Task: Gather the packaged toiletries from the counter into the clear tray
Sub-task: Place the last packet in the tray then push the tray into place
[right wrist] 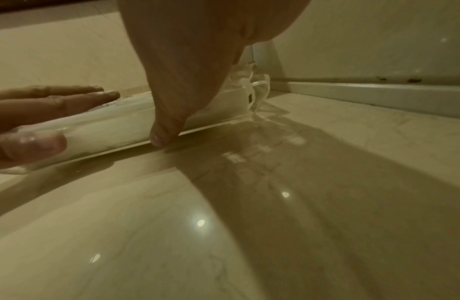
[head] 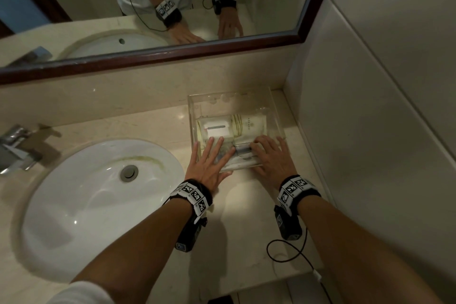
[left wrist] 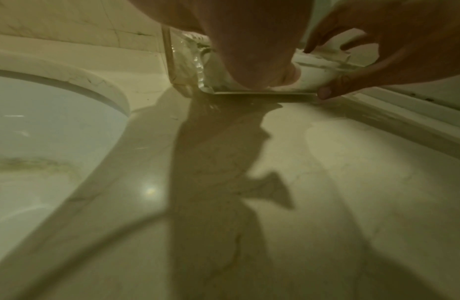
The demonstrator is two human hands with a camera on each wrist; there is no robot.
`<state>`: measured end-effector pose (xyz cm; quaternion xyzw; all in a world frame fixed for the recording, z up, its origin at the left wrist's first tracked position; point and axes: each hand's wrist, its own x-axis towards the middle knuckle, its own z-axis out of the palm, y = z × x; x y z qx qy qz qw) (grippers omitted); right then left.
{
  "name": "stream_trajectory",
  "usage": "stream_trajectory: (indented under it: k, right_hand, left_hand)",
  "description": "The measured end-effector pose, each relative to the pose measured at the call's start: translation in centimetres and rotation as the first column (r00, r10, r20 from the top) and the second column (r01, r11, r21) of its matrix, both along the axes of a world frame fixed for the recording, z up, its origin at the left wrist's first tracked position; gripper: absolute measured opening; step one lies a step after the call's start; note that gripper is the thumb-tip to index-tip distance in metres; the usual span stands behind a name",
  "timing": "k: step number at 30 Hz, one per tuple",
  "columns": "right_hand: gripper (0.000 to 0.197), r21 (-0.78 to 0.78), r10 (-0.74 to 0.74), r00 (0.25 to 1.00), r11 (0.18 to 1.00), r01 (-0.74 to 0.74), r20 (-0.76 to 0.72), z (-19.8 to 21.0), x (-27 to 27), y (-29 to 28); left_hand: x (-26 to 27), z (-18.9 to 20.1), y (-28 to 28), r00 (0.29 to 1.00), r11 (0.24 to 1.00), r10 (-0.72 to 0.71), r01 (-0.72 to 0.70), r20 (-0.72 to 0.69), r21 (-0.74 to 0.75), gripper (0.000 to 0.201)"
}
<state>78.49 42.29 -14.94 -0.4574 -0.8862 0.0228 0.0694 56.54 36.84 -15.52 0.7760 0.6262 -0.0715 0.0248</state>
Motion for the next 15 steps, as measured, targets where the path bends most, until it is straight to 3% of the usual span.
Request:
stream_trajectory:
  k: [15]
  right_hand:
    - [0.052, -0.036, -0.113, 0.993, 0.993, 0.114, 0.017, 1.5, -1.5, 2.7]
  left_hand:
    - [-0.9, 2.0, 2.8, 0.993, 0.993, 0.112, -0.11, 0.041, -0.049, 0.074]
